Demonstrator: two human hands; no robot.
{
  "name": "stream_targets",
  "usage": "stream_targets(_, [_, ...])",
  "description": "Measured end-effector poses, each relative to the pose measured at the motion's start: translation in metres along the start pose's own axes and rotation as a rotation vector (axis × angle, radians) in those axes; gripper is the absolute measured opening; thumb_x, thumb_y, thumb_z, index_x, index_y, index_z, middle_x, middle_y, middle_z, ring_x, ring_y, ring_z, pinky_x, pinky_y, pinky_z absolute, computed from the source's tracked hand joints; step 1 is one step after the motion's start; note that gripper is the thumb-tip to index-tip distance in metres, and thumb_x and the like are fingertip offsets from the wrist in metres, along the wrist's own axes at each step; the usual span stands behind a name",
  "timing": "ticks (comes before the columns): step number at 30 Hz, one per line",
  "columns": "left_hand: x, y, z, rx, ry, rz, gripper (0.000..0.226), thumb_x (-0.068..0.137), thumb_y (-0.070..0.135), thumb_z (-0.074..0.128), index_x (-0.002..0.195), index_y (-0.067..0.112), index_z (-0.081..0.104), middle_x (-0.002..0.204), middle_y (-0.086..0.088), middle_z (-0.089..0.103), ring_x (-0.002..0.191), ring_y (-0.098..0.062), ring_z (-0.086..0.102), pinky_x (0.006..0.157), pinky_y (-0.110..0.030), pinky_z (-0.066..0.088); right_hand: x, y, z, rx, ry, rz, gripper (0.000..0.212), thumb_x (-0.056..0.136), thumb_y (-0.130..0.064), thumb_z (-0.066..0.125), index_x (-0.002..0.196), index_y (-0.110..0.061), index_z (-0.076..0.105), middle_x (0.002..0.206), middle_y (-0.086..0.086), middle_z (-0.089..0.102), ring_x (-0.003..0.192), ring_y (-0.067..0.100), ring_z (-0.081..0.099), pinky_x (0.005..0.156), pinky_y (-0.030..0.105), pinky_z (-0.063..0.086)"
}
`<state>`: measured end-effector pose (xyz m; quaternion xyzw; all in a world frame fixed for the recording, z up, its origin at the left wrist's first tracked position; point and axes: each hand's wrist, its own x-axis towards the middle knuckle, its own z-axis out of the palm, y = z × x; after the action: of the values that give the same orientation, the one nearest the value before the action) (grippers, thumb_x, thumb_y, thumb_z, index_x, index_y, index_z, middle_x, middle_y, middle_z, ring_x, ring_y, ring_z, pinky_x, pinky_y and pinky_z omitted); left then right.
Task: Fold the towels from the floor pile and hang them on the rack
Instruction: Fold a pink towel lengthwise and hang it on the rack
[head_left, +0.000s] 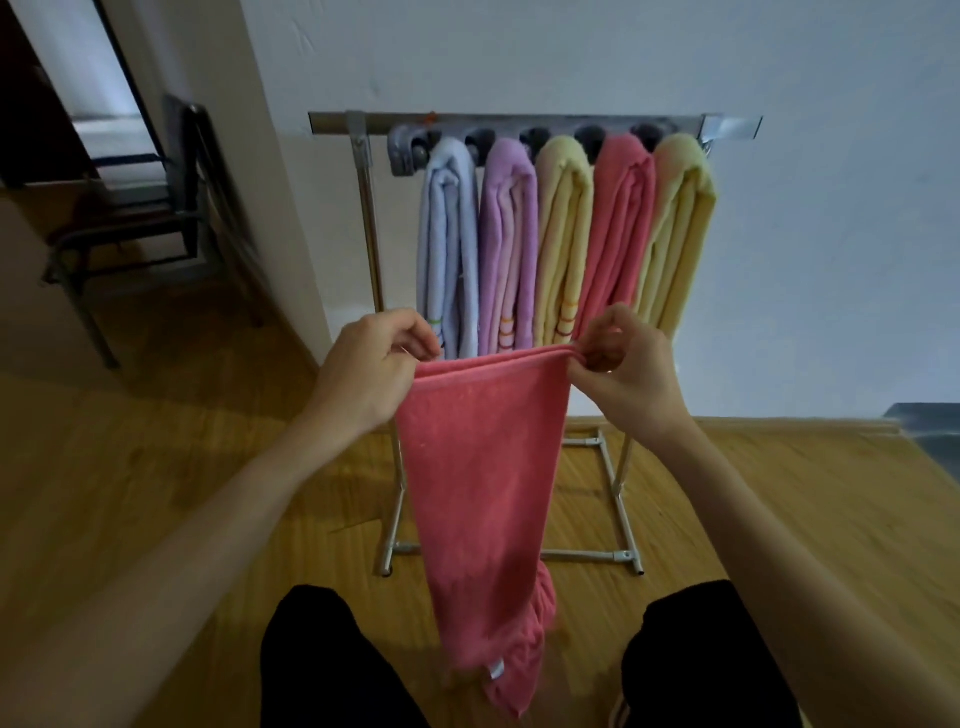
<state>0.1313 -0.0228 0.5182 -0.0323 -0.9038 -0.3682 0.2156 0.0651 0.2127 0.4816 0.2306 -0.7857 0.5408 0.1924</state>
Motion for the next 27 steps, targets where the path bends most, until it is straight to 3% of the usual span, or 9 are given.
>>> stream_targets(3, [-0.006,0.008,-0.005,-0.134,-0.279,-0.007,0.043,0.084,-0.012,0.044,0.099,0.025,0.060,0.095,0.000,0.065,0.087,-0.014,0.065,0.068,-0.027,0.050,0.001,0.000,-0.003,-0.032,-0.057,-0.036,0.027,0.079,0.005,0.067,0.102,-0.007,0.061,0.075,0.001,0.070,0.065,0.005,0.064,0.064,0.014,0.051])
stream_targets(5, [-0.012,0.011,-0.007,-0.148,-0.474,-0.011,0.049,0.087,-0.007,0.045,0.111,0.034,0.056,0.106,0.001,0.060,0.093,-0.015,0.062,0.070,-0.027,0.050,0.000,0.000,-0.004,-0.100,-0.105,-0.053,0.025,0.082,0.004,0.065,0.101,-0.012,0.069,0.081,-0.009,0.068,0.072,0.000,0.063,0.067,0.012,0.050])
stream_targets(9, [-0.027,0.016,-0.007,-0.034,-0.781,0.056,0.047,0.086,0.016,0.046,0.127,0.039,0.048,0.127,0.005,0.051,0.113,-0.009,0.051,0.089,-0.031,0.050,-0.004,0.002,-0.002,-0.170,-0.196,-0.063,0.019,0.084,-0.001,0.064,0.096,-0.012,0.073,0.085,-0.006,0.070,0.080,0.010,0.066,0.074,0.025,0.054])
stream_targets(12, [-0.034,0.022,-0.003,0.087,-0.909,0.084,0.046,0.081,0.025,0.043,0.127,0.032,0.050,0.125,0.007,0.047,0.115,-0.007,0.046,0.095,-0.027,0.044,-0.006,0.001,0.002,-0.156,-0.230,-0.091,0.015,0.085,-0.003,0.065,0.095,-0.011,0.073,0.085,-0.003,0.071,0.080,0.013,0.067,0.073,0.026,0.054])
stream_targets(15, [-0.033,0.027,0.001,0.195,-0.991,0.123,0.041,0.091,0.008,0.046,0.129,0.022,0.051,0.123,0.006,0.046,0.111,-0.008,0.046,0.090,-0.019,0.042,-0.006,-0.001,0.006,-0.150,-0.236,-0.093,0.016,0.084,-0.002,0.066,0.096,-0.010,0.073,0.085,-0.003,0.070,0.081,0.014,0.067,0.073,0.025,0.054])
stream_targets(18, [-0.030,0.032,0.004,0.250,-1.025,0.169,0.048,0.089,0.007,0.054,0.134,0.022,0.049,0.128,0.006,0.047,0.109,-0.004,0.047,0.086,-0.014,0.045,-0.006,-0.001,0.009,-0.145,-0.254,-0.085,0.018,0.083,0.002,0.064,0.095,-0.009,0.072,0.083,0.001,0.071,0.079,0.019,0.067,0.072,0.030,0.054])
stream_targets(22, [-0.022,0.034,0.006,0.264,-1.152,0.234,0.062,0.086,-0.003,0.053,0.140,0.027,0.045,0.132,0.009,0.048,0.111,0.001,0.049,0.092,-0.021,0.049,-0.008,0.005,0.013,-0.122,-0.276,-0.075,0.021,0.083,0.005,0.061,0.095,-0.009,0.072,0.085,0.002,0.071,0.077,0.020,0.067,0.072,0.034,0.055])
stream_targets(25, [-0.019,0.028,0.014,0.312,-1.057,0.359,0.052,0.089,-0.002,0.054,0.133,0.026,0.055,0.126,0.006,0.059,0.108,-0.001,0.054,0.093,-0.018,0.046,-0.011,0.009,0.015,-0.133,-0.284,-0.085,0.021,0.083,0.003,0.061,0.095,-0.011,0.072,0.084,-0.003,0.070,0.076,0.016,0.067,0.071,0.032,0.056])
stream_targets(27, [-0.020,0.023,0.021,0.334,-0.903,0.516,0.036,0.089,0.002,0.057,0.119,0.020,0.066,0.109,0.002,0.069,0.094,-0.005,0.060,0.080,-0.012,0.046,-0.012,0.010,0.015,-0.132,-0.281,-0.089,0.021,0.083,0.003,0.061,0.094,-0.011,0.072,0.084,-0.003,0.070,0.076,0.015,0.066,0.070,0.029,0.055])
